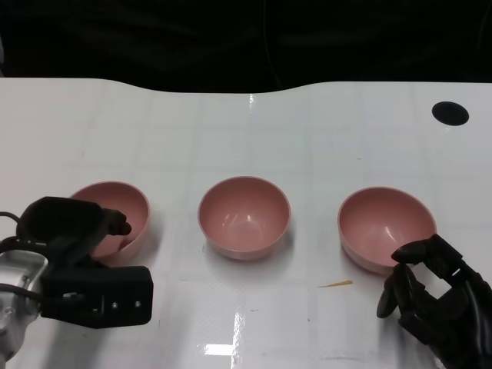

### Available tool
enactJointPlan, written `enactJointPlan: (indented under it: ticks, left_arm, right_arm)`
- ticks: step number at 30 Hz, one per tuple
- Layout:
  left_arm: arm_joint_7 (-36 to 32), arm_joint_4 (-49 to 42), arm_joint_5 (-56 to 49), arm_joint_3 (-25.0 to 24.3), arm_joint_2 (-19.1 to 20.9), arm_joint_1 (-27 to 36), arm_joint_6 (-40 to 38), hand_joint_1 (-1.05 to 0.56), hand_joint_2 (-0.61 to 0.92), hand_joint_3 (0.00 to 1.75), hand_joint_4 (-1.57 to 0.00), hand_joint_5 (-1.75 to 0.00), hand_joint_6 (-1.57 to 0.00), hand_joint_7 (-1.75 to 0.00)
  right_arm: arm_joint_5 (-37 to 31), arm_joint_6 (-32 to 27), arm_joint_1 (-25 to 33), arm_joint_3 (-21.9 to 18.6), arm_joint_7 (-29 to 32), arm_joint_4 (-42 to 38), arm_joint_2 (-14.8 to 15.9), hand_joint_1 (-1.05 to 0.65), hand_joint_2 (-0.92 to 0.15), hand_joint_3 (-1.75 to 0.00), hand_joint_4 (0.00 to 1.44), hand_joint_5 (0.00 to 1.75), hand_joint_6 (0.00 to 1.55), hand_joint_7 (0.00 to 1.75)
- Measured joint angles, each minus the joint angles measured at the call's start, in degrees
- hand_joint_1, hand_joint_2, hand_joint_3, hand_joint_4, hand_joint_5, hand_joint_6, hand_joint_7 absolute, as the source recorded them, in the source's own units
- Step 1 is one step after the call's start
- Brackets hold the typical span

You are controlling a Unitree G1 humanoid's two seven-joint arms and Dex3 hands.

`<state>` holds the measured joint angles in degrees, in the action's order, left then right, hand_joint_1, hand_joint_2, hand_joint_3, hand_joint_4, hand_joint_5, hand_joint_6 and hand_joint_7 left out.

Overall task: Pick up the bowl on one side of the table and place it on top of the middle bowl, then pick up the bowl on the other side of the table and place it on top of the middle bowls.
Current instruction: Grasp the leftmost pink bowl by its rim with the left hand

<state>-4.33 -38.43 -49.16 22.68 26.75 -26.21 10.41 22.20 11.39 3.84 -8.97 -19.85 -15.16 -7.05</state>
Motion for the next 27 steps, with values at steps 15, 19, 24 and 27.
enactJointPlan:
  ticks: [15, 19, 24, 27]
  left_arm:
    - [-3.52, -11.79, 2.36, 3.31, -2.48, -6.14, 2.08, -0.78, 0.92, 0.20, -0.70, 0.00, -0.73, -0.01]
    - [-3.94, -14.53, 2.56, 3.89, -3.27, -7.80, 2.12, -0.71, 0.92, 0.19, -0.73, -0.01, -0.75, -0.01]
    - [-7.49, -17.55, 4.25, 3.86, -4.67, -8.56, 2.81, -0.30, 0.92, 0.18, -0.86, -0.06, -0.86, -0.05]
    - [-11.98, -19.61, 7.45, 2.02, -5.75, -8.52, 6.47, -0.08, 0.92, 0.30, -0.82, -1.28, -0.92, -0.84]
  right_arm:
    - [0.10, -0.01, -0.01, -0.11, 0.35, -0.01, -0.05, -0.08, -0.65, -0.94, 0.85, 1.75, 0.70, 1.55]
    - [0.35, 0.00, -0.02, -0.16, 0.20, -0.02, -0.07, -0.07, -0.66, -0.94, 0.85, 1.75, 0.70, 1.54]
    - [0.33, 0.00, -0.02, -0.17, 0.26, -0.02, -0.32, -0.08, -0.65, -0.93, 0.85, 1.75, 0.71, 1.53]
    - [0.48, -0.04, -0.02, -0.26, 0.24, -0.01, -0.35, -0.07, -0.66, -0.94, 0.85, 1.74, 0.71, 1.52]
